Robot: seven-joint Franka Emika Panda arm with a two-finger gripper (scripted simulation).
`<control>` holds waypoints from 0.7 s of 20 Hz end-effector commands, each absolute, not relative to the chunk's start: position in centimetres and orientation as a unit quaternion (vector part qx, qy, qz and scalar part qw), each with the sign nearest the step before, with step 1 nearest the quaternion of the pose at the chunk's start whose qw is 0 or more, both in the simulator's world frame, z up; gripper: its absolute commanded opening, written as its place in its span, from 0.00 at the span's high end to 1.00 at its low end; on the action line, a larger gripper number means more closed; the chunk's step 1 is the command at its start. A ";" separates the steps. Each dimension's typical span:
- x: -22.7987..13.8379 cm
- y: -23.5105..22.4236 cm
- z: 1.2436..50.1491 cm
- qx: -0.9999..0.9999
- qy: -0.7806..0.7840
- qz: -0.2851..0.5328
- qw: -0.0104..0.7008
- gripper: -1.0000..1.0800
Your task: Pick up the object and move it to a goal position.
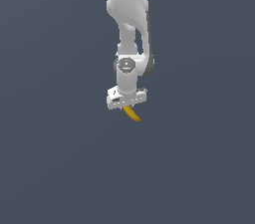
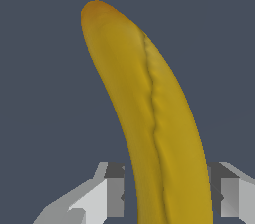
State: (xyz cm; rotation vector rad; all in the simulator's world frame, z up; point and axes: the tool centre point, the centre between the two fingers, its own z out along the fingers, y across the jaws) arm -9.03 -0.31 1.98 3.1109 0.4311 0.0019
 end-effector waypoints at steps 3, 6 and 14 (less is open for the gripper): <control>-9.1 -0.2 1.9 0.990 0.138 0.000 0.000 1.00; -9.1 -0.2 1.9 0.990 0.138 0.000 0.000 1.00; -8.8 -0.5 3.3 0.990 0.138 0.001 0.000 1.00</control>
